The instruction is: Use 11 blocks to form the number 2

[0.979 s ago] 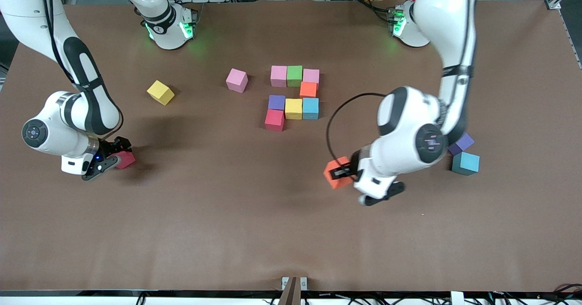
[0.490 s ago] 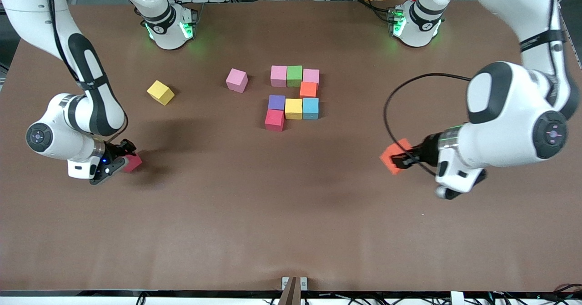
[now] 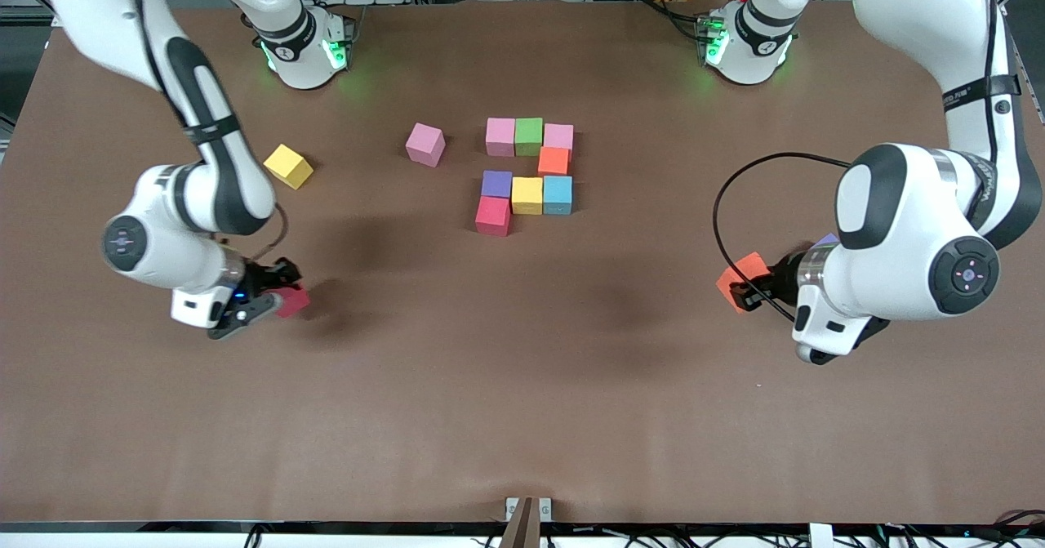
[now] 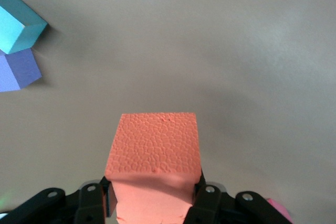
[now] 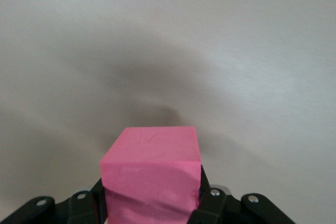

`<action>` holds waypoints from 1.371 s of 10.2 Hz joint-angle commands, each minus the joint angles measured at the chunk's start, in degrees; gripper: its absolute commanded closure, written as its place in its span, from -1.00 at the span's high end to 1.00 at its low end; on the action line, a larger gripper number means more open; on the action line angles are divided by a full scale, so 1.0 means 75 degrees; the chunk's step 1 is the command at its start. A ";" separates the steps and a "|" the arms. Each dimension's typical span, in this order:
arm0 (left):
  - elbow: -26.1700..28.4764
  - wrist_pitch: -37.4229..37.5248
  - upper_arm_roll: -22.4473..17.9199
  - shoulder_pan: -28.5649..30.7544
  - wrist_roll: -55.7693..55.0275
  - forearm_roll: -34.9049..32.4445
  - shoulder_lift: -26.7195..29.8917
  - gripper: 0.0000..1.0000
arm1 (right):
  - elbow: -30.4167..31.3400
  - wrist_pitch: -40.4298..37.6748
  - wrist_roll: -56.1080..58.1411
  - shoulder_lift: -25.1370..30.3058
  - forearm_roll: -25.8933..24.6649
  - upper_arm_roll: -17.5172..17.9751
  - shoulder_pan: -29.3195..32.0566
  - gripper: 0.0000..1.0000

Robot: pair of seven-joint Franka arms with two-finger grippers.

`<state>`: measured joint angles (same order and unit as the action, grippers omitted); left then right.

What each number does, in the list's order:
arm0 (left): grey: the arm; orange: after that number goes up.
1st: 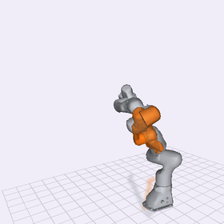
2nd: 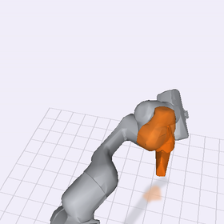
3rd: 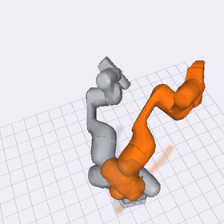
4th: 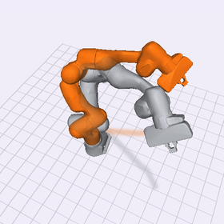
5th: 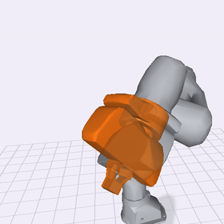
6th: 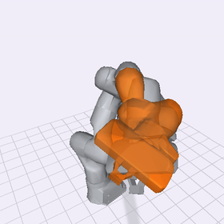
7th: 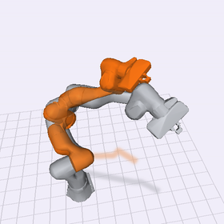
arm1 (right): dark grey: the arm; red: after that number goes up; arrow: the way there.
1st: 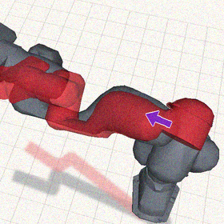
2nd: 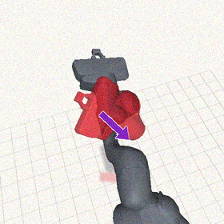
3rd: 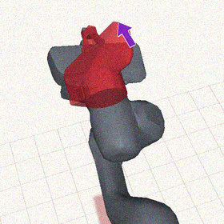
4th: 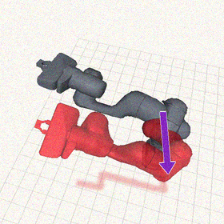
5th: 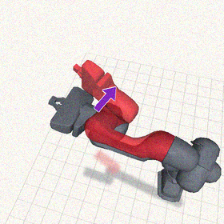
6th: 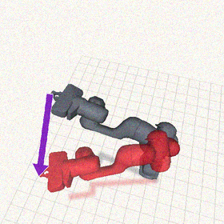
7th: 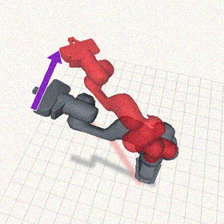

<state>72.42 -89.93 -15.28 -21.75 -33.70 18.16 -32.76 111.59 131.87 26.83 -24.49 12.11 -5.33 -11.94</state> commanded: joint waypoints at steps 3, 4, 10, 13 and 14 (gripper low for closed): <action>0.0071 0.0026 0.0056 0.0158 0.0076 -0.0182 -0.0003 -0.80 | 0.0109 0.0298 -0.3464 0.0160 0.0623 -0.0039 -0.1755 -0.49; 0.0083 0.0026 0.0056 0.0147 0.0064 -0.0183 -0.0073 -0.80 | 0.0109 0.0579 -0.4330 0.0090 0.0624 -0.0039 -0.2165 -0.49; 0.0071 -0.0020 0.0056 0.0111 -0.0064 -0.0206 -0.0190 -0.80 | -0.0920 0.1027 -0.8144 -0.0928 0.0542 -0.0086 -0.4067 -0.52; 0.0071 -0.0044 0.0056 0.0088 -0.0065 -0.0206 -0.0249 -0.80 | -0.1226 0.1039 -0.8767 -0.1386 0.0530 -0.0075 -0.4267 -0.56; 0.0071 -0.0044 0.0056 0.0065 -0.0065 -0.0194 -0.0261 -0.80 | -0.1250 0.1039 -0.8815 -0.1480 0.0542 -0.0063 -0.4313 -0.56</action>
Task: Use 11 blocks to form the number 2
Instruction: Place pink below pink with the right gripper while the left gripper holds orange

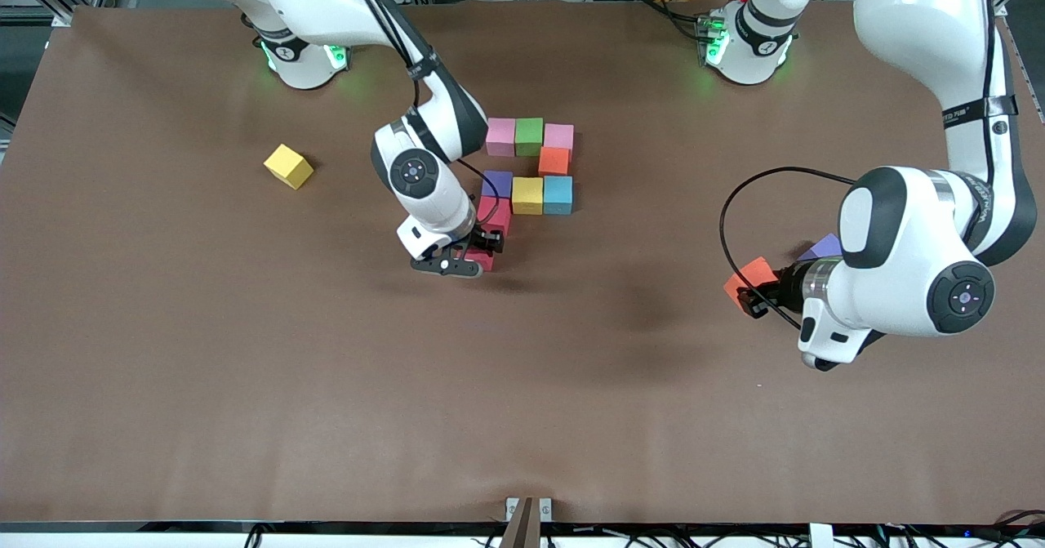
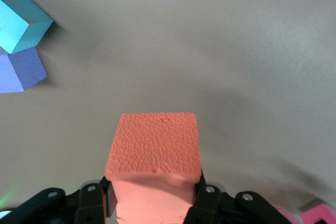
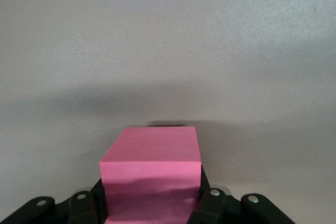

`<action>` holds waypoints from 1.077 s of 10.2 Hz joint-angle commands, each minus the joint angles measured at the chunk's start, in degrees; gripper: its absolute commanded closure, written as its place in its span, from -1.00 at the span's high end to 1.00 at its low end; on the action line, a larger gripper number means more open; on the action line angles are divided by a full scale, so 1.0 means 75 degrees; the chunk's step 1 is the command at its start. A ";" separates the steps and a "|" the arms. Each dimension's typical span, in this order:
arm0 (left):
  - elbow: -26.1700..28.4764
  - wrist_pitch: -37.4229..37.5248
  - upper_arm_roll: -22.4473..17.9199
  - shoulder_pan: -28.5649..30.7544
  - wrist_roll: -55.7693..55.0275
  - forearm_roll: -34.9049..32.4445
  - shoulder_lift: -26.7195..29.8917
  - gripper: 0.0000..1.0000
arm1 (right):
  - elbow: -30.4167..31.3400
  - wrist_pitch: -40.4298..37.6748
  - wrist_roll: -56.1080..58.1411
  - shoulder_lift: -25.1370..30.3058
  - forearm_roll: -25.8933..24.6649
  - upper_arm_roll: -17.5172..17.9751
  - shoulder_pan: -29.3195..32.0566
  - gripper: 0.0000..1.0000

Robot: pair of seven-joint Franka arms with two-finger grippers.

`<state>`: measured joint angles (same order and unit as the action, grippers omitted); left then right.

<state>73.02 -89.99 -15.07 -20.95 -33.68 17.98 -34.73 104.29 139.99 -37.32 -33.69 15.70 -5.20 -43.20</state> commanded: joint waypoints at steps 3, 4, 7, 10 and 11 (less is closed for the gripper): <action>-0.0009 -0.0048 0.0029 -0.0054 -0.0079 -0.0171 -0.0009 -0.80 | -0.0545 -0.0138 -0.0566 -0.0535 0.0086 -0.0069 -0.0217 -0.56; -0.0009 -0.0048 0.0029 -0.0066 -0.0079 -0.0171 -0.0009 -0.80 | -0.0534 -0.0161 -0.0555 -0.0535 0.0086 -0.0057 -0.0217 -0.56; -0.0009 -0.0048 0.0029 -0.0066 -0.0091 -0.0171 -0.0009 -0.80 | -0.0475 -0.0313 -0.0578 -0.0523 0.0098 0.0013 -0.0240 -0.57; -0.0009 -0.0048 0.0029 -0.0054 -0.0079 -0.0183 -0.0033 -0.80 | -0.0312 -0.0349 -0.0590 -0.0477 0.0098 0.0095 -0.0299 -0.58; -0.0009 -0.0048 0.0029 -0.0043 -0.0079 -0.0183 -0.0033 -0.80 | -0.0288 -0.0349 -0.0613 -0.0477 0.0098 0.0107 -0.0299 -0.59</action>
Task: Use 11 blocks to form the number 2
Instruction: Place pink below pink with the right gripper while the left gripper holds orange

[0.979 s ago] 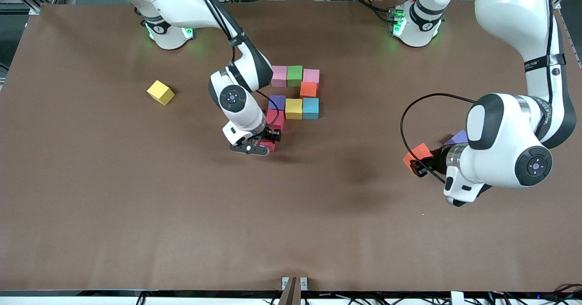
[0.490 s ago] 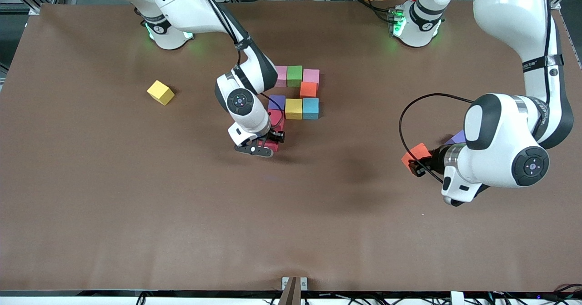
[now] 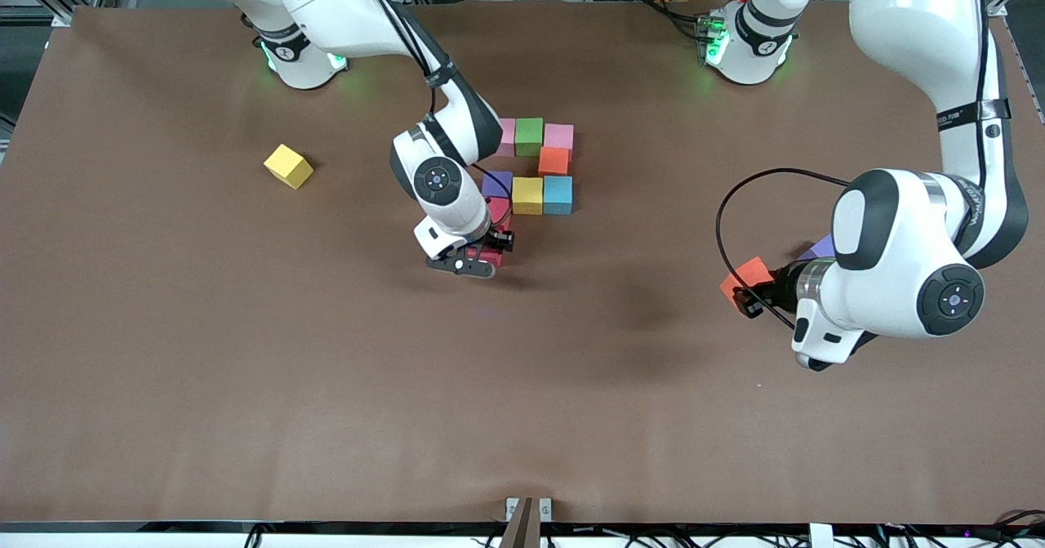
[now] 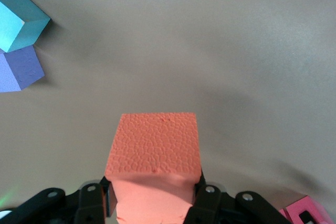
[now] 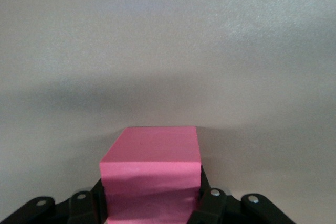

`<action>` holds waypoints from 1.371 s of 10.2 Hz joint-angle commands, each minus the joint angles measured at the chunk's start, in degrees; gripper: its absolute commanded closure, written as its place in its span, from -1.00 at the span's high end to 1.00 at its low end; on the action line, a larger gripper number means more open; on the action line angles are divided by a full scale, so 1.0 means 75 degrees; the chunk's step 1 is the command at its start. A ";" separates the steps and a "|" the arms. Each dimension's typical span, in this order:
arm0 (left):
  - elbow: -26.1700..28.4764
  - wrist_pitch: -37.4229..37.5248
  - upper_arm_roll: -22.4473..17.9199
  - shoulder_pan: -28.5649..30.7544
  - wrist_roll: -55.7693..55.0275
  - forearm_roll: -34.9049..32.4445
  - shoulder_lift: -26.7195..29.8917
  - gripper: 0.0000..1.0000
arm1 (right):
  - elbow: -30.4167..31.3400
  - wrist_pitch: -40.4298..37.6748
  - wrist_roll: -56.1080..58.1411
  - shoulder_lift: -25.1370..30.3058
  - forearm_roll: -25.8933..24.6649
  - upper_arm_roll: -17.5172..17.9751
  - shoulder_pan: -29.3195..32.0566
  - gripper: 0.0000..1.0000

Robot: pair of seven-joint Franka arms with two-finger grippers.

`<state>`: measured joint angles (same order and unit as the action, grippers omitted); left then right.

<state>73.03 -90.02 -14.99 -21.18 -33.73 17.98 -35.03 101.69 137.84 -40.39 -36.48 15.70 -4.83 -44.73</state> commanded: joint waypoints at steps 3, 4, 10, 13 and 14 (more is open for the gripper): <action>-0.0010 -0.0045 0.0019 -0.0011 -0.0084 -0.0183 -0.0005 -0.79 | 0.0175 -0.0015 -0.0204 -0.0104 0.0087 0.0058 -0.0199 -0.59; -0.0010 -0.0045 0.0007 -0.0023 -0.0108 -0.0183 0.0007 -0.80 | 0.0223 0.0008 -0.0204 -0.0093 0.0087 0.0058 -0.0234 -0.59; -0.0022 -0.0010 0.0042 -0.0070 -0.1300 -0.0147 0.0030 -0.80 | 0.0153 -0.0073 -0.0309 0.0024 0.0133 0.0058 -0.0164 1.00; -0.0022 -0.0033 0.0066 -0.0198 -0.2167 -0.0077 -0.0016 -0.80 | -0.0139 -0.0423 -0.0649 0.0235 0.0168 0.0058 -0.0059 1.00; -0.0034 -0.0045 0.0089 -0.0199 -0.2425 -0.0042 -0.0005 -0.80 | -0.0140 -0.0448 -0.0615 0.0421 0.0169 0.0046 0.0046 1.00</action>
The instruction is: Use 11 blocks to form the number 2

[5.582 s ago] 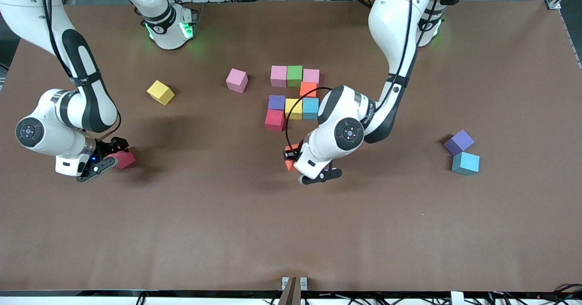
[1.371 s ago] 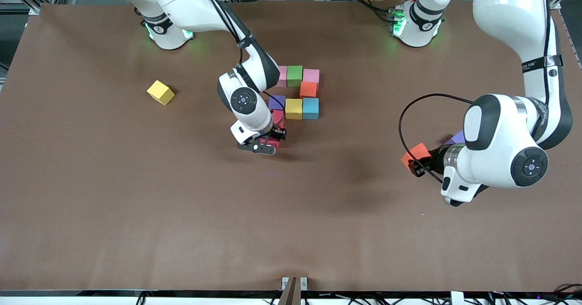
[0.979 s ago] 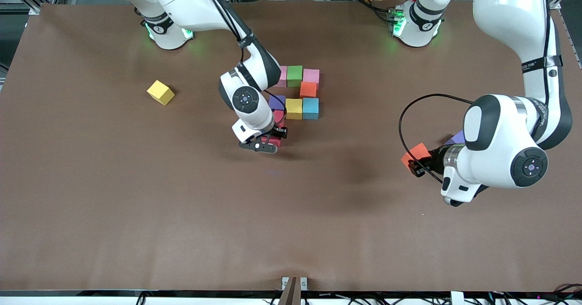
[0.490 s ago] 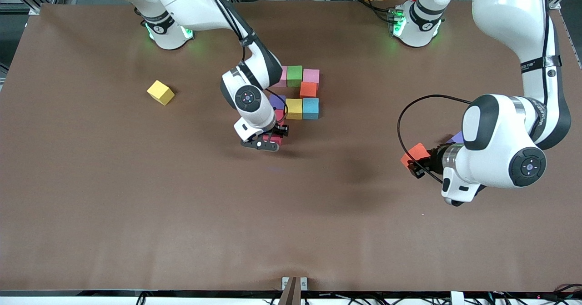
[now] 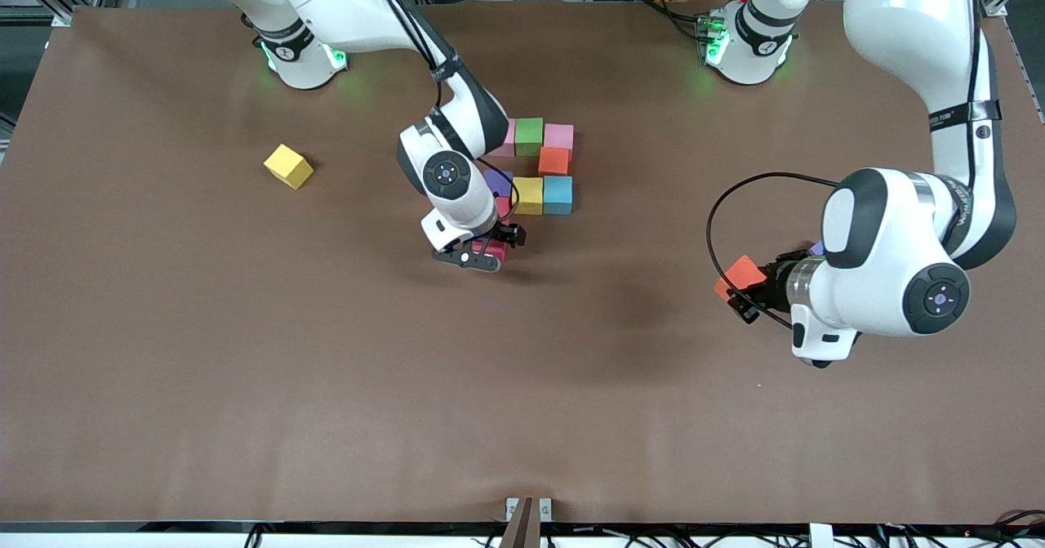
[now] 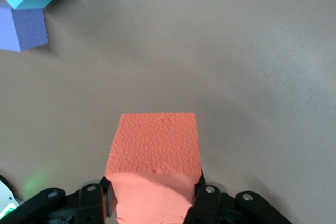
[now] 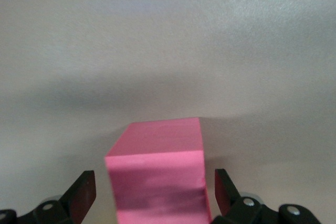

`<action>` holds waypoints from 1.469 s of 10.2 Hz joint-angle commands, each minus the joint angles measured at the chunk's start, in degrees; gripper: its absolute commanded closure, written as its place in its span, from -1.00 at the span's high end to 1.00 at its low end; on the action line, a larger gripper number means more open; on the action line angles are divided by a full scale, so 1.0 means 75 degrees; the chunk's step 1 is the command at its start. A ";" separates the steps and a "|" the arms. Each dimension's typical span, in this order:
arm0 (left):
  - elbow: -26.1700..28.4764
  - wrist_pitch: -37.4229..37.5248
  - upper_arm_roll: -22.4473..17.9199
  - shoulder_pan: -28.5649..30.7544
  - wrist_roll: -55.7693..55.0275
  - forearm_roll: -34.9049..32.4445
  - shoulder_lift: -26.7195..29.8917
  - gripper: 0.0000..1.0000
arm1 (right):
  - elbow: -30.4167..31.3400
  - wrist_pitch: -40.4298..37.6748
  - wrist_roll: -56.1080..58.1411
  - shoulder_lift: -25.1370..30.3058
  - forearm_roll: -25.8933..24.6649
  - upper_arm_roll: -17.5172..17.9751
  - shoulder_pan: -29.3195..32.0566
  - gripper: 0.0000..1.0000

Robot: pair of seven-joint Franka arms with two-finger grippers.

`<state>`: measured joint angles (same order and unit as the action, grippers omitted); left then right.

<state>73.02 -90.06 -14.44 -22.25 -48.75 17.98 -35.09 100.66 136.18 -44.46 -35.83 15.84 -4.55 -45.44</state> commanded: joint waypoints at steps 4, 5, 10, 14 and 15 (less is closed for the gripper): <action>0.0119 -0.0143 0.0074 -0.0289 -0.1712 0.0825 -0.0113 -0.80 | -0.0038 -0.1009 0.1199 0.1095 -0.0365 -0.0002 0.0945 1.00; 0.0433 -0.0550 0.0074 -0.0546 -0.1994 0.0825 -0.0090 -0.80 | 0.0020 -0.1535 0.2029 0.1376 -0.0413 -0.0002 0.1309 1.00; 0.1244 -0.2473 0.0086 -0.1660 -0.3540 0.1164 -0.0230 -0.80 | 0.1107 -0.2489 0.4142 0.2783 -0.1679 -0.0002 0.2131 1.00; 0.2590 -0.4791 0.0132 -0.2760 -0.4770 0.1341 -0.0289 -0.80 | 0.2198 -0.2466 0.7222 0.3347 -0.1761 0.0605 0.3991 1.00; 0.2674 -0.5145 0.0202 -0.2949 -0.5215 0.1341 -0.0336 -0.80 | 0.2525 -0.2408 0.7855 0.3440 -0.1773 0.0665 0.4263 1.00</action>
<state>90.45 -124.52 -12.79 -41.89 -83.88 26.94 -38.37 114.25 117.03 8.61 -13.37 3.62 -2.22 -17.56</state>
